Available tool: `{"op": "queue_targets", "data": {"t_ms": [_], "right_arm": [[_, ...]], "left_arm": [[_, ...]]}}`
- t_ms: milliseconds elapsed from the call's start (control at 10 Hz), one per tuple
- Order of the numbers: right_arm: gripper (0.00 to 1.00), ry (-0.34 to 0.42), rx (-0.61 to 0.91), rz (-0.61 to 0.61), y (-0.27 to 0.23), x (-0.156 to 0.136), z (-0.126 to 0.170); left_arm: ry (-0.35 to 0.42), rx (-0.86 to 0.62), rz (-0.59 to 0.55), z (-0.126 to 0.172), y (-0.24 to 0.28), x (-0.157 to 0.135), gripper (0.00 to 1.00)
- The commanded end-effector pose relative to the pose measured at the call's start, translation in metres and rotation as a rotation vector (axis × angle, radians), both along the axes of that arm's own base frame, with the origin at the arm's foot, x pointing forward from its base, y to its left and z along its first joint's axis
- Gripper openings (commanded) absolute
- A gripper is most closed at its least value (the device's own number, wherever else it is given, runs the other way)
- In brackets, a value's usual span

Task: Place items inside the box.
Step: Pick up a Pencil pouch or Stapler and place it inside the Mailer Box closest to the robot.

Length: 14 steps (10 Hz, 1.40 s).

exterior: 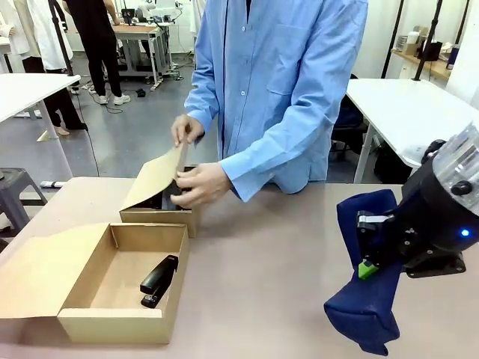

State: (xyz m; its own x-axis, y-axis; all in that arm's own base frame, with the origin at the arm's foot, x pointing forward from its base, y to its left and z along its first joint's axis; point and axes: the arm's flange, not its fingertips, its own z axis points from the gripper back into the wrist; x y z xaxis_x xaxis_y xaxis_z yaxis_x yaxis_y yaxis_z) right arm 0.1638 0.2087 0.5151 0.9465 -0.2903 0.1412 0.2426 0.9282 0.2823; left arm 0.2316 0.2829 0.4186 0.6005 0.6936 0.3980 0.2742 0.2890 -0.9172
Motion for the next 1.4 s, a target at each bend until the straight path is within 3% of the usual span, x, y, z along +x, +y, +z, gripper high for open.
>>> {"op": "queue_targets", "data": {"t_ms": [0,400,500,700,900,1100,1300], "right_arm": [[0.08,0.006,0.008,0.023,0.001,0.004,0.002],[0.08,0.001,-0.01,0.007,0.0,0.002,-0.002],[0.08,0.037,-0.028,-0.028,-0.002,0.008,-0.007],[0.08,-0.017,0.007,0.08,0.008,0.024,-0.007],[0.08,-0.094,0.021,0.18,0.05,0.057,0.001],[0.08,-0.084,0.047,0.307,0.114,0.09,0.005],[0.08,-0.061,0.129,0.296,0.212,0.117,-0.001]], "left_arm": [[-0.028,0.003,0.004,0.002,-0.001,0.001,1.0],[-0.028,0.003,0.004,0.002,-0.001,0.001,1.0],[-0.028,0.003,0.004,0.002,-0.001,0.001,1.0],[-0.028,0.003,0.004,0.002,-0.001,0.001,1.0],[-0.028,0.003,0.004,0.002,-0.001,0.001,1.0],[-0.028,0.003,0.004,0.002,-0.001,0.001,1.0],[-0.028,0.003,0.004,0.002,-0.001,0.001,1.0]]}}
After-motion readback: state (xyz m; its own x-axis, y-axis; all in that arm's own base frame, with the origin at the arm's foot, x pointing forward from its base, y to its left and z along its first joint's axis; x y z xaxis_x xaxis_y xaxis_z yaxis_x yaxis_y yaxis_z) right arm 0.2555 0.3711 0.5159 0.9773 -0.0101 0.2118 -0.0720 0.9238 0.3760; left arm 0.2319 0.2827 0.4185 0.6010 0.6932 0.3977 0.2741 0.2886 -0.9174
